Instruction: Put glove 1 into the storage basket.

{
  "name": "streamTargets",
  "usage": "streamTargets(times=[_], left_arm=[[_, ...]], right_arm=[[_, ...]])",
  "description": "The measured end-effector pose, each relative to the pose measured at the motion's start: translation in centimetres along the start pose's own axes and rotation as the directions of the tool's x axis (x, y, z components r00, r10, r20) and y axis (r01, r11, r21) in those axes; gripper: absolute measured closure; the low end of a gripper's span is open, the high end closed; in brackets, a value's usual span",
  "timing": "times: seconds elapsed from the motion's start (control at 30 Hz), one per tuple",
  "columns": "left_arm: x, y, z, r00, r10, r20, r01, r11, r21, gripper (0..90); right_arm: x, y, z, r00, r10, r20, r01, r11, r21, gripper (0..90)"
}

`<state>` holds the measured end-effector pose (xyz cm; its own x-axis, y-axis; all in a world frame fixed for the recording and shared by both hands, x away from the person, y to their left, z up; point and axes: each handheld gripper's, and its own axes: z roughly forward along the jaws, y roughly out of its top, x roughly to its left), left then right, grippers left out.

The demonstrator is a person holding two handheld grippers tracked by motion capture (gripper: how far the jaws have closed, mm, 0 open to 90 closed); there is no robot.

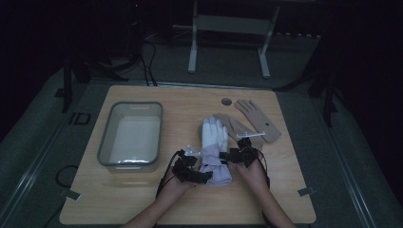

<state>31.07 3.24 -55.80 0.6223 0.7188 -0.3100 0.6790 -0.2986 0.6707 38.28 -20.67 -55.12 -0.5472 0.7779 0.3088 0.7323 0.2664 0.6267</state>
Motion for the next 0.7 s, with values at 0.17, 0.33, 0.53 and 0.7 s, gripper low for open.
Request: streamTargets(times=[0.17, 0.33, 0.53, 0.7], left_arm=[[0.2, -0.2, 0.3, 0.9993, -0.011, 0.035, 0.011, 0.9999, 0.012, 25.9], [0.1, -0.1, 0.3, 0.9973, 0.009, 0.073, -0.012, 0.9987, 0.049, 38.9], [-0.7, -0.4, -0.2, 0.9968, 0.071, 0.036, -0.072, 0.9973, 0.013, 64.5], [-0.9, -0.2, -0.5, 0.9975, 0.059, 0.040, -0.059, 0.9982, 0.012, 69.4]], right_arm=[[-0.2, -0.3, 0.2, 0.9982, -0.014, -0.058, 0.014, 0.9999, -0.006, 56.8], [0.1, -0.3, 0.2, 0.9972, -0.027, -0.070, 0.027, 0.9996, -0.006, 70.7], [0.7, -0.2, -0.1, 0.9990, -0.026, -0.037, 0.026, 0.9997, -0.003, 76.7], [1.3, -0.1, -0.5, 0.9991, -0.043, -0.006, 0.043, 0.9991, 0.000, 80.0]])
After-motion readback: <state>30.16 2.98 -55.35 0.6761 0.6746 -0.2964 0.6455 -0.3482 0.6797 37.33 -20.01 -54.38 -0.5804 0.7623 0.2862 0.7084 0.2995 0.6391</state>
